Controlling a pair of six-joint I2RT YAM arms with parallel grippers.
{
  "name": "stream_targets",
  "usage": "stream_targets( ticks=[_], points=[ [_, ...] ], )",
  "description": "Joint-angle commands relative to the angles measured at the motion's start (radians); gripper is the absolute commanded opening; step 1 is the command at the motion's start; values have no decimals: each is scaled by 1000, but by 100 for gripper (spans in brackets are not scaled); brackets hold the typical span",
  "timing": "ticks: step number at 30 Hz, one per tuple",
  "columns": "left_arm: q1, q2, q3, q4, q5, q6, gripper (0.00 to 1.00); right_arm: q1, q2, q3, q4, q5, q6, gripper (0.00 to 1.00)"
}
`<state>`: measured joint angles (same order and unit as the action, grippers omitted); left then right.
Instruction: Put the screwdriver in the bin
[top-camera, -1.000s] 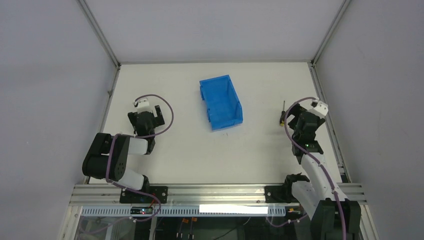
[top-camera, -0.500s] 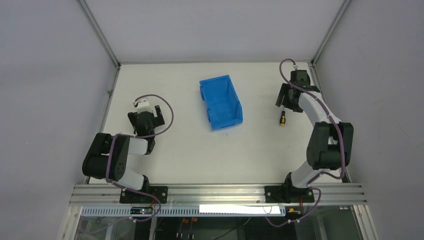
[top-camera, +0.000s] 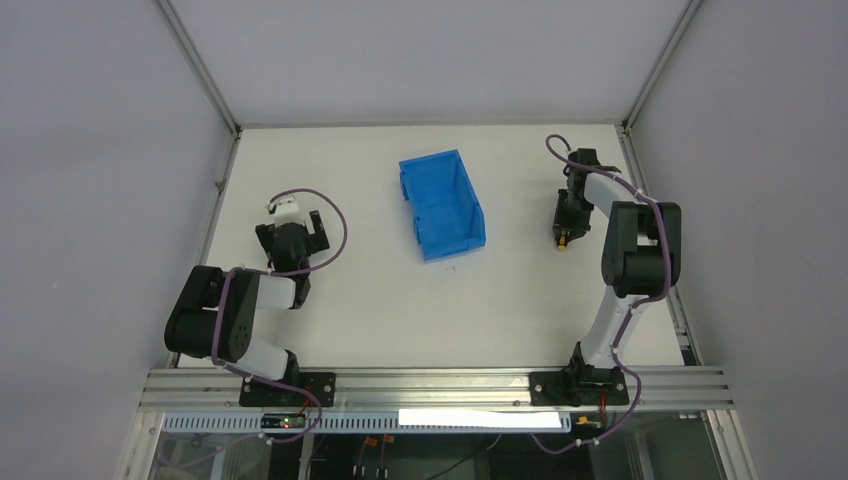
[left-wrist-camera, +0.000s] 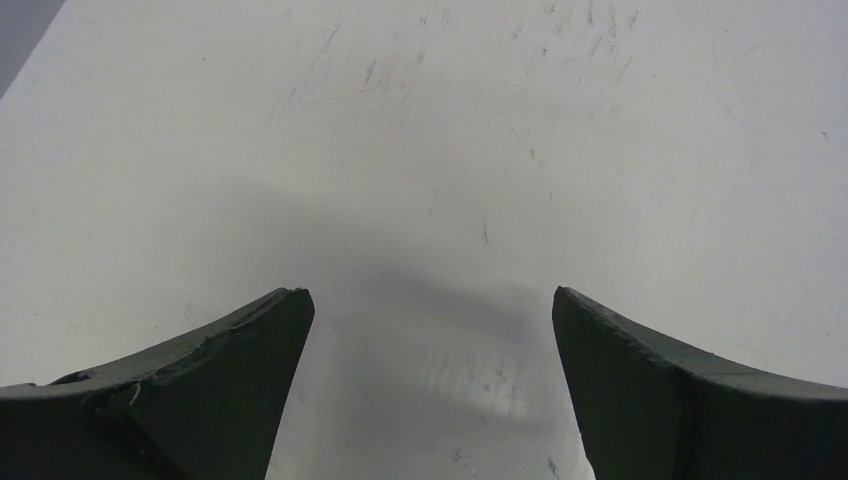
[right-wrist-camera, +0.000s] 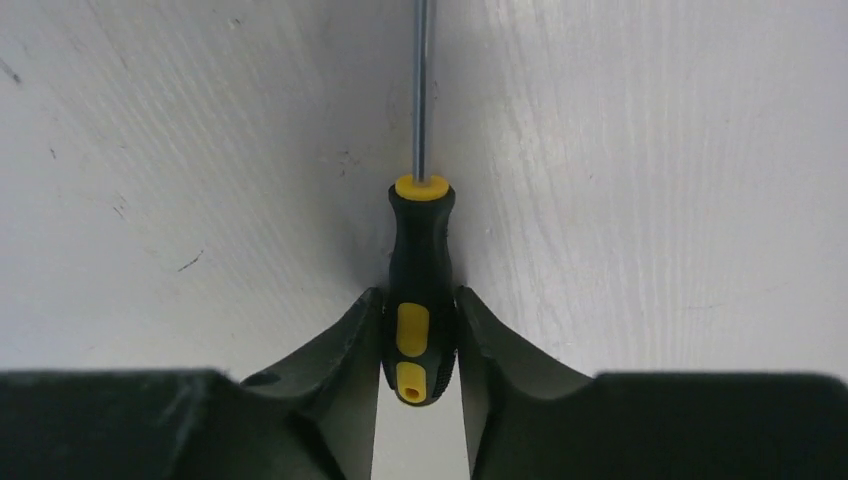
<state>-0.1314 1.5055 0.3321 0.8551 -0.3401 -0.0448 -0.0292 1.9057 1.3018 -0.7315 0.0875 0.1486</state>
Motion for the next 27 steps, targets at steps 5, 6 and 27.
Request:
stream_targets(
  ticks=[5, 6, 27],
  points=[
    [-4, 0, 17, 19, -18, -11, 99, 0, -22, 21, -40, 16, -39, 0],
    [-4, 1, 16, 19, -18, -11, 99, 3, -44, 35, -61, 21, -37, 0],
    [-4, 0, 16, 19, -18, -11, 99, 363, -203, 710, -515, 120, -45, 0]
  ],
)
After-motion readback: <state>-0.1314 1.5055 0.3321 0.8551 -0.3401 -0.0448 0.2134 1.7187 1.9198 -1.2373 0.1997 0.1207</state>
